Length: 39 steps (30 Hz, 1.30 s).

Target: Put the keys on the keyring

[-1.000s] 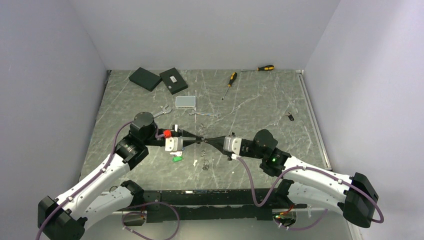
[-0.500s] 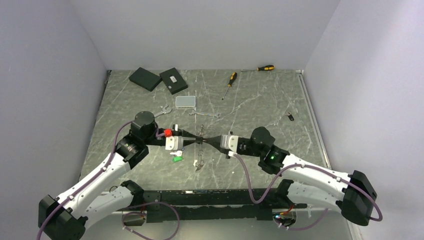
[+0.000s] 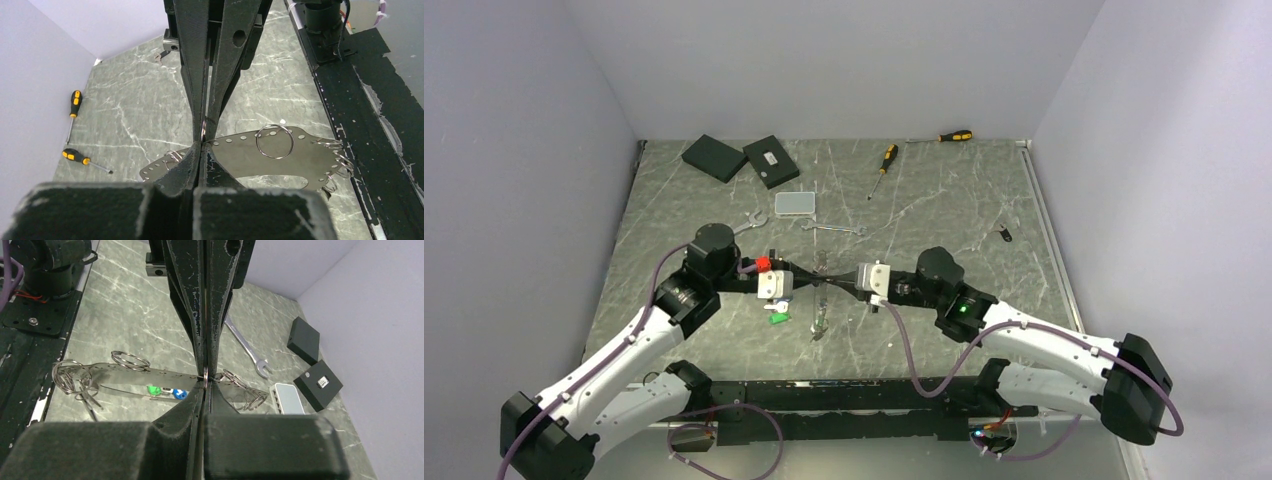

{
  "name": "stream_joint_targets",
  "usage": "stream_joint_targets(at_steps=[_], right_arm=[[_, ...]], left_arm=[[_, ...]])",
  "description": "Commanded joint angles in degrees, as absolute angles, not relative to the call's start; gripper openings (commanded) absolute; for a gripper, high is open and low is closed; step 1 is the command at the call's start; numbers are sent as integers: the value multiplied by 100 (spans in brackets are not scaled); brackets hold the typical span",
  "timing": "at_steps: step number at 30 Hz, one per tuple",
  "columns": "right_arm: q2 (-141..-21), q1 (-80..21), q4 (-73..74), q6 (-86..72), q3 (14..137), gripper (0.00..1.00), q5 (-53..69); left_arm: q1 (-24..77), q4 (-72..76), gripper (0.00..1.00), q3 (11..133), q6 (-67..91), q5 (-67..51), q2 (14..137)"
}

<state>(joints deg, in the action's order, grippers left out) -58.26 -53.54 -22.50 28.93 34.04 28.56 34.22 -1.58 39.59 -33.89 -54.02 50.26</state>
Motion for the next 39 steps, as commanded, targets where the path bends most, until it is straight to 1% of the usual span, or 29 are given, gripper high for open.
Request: stream_joint_targets(at_steps=[1, 3, 7, 9, 11, 14, 20, 23, 24, 30, 33, 39], right_arm=[[-5948, -5537, -2721, 2810, 3951, 0, 3519], [-5965, -5535, -2625, 2804, 3957, 0, 3510], [-5919, -5536, -2295, 2910, 3973, 33, 3522], [-5880, -5536, -2117, 2941, 3981, 43, 3480], [-5819, -5535, -1965, 2984, 3974, 47, 3445], [-5710, -5538, -1816, 3012, 3932, 49, 3333], [-5550, -5545, -1697, 3013, 3962, 49, 2792], [-5520, -5539, -1754, 2943, 3993, 49, 2330], [-5532, -5545, -1757, 2902, 4006, 49, 2174], [-5894, -5541, -1573, 2857, 4245, 50, 1587], [-6010, -5539, -1500, 2905, 4337, 52, 1314], [-6266, -5537, -1156, 3139, 4598, 50, 1382]], left_arm=[[3584, 255, 0, 3972, -3265, -5228, 4990], [3590, 312, 0, 3929, -3190, -5043, 4931], [3586, 289, 0, 3920, -3155, -4884, 4896], [3586, 289, 0, 3921, -3147, -4842, 4908], [3586, 277, 0, 3929, -3146, -4778, 4913], [3585, 251, 0, 3937, -3159, -4722, 4934], [3581, 218, 0, 3957, -3078, -4531, 5021], [3590, 380, 0, 3929, -2770, -4238, 5068], [3594, 457, 0, 3949, -2550, -3952, 5097], [3595, 487, 0, 3987, -1759, -3180, 5057], [3595, 375, 0, 3980, -1790, -3123, 5062], [3594, 487, 0, 3894, -1806, -3246, 5036]])
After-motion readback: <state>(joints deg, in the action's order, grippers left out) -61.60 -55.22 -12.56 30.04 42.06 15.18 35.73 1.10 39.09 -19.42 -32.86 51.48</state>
